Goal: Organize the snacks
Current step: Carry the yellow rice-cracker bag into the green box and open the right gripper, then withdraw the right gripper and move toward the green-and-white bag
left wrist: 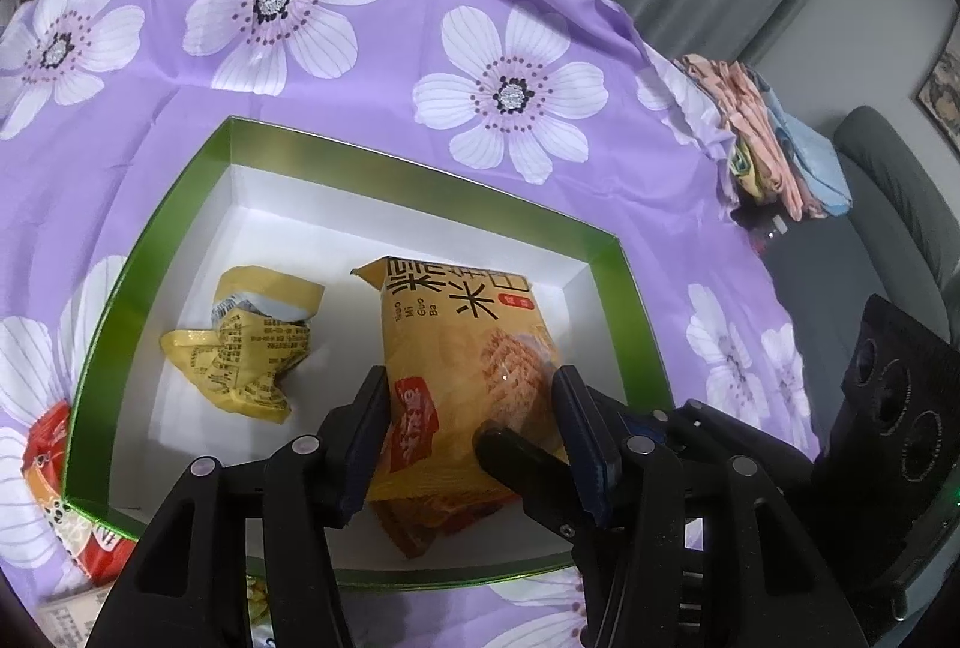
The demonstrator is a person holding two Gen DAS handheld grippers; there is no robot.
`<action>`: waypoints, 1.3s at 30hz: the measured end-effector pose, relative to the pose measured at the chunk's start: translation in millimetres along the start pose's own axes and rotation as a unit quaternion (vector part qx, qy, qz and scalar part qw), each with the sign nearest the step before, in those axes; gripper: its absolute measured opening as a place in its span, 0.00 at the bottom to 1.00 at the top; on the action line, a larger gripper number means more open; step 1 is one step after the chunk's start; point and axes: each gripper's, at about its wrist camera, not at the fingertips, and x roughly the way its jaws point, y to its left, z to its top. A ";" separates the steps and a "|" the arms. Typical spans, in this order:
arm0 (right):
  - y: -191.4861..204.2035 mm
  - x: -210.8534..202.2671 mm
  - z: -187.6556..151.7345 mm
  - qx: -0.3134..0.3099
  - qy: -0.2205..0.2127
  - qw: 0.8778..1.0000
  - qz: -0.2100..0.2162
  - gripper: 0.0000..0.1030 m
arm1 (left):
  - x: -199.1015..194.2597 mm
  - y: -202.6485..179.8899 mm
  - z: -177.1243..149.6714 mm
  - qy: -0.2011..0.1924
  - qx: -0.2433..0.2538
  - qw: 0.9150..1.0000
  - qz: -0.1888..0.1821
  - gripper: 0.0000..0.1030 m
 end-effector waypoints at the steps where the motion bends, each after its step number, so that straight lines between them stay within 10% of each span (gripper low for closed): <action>1: 0.5 -1.5 -0.5 0.000 -0.001 1.000 0.001 0.44 | -1.2 -2.0 -0.8 -0.001 0.004 1.000 0.004 0.57; 14: 10.6 -59.2 -21.9 0.007 -0.041 0.999 -0.012 0.71 | -43.9 -26.1 -20.7 -0.040 0.051 0.996 0.066 0.95; 23: 25.9 -103.0 -39.2 0.014 -0.060 0.998 -0.033 0.93 | -80.9 -42.6 -41.8 -0.063 0.068 0.992 0.089 0.98; 39: 38.5 -137.2 -54.6 0.015 -0.065 0.996 -0.052 0.95 | -127.5 -46.7 -73.9 -0.086 0.062 0.990 0.098 0.99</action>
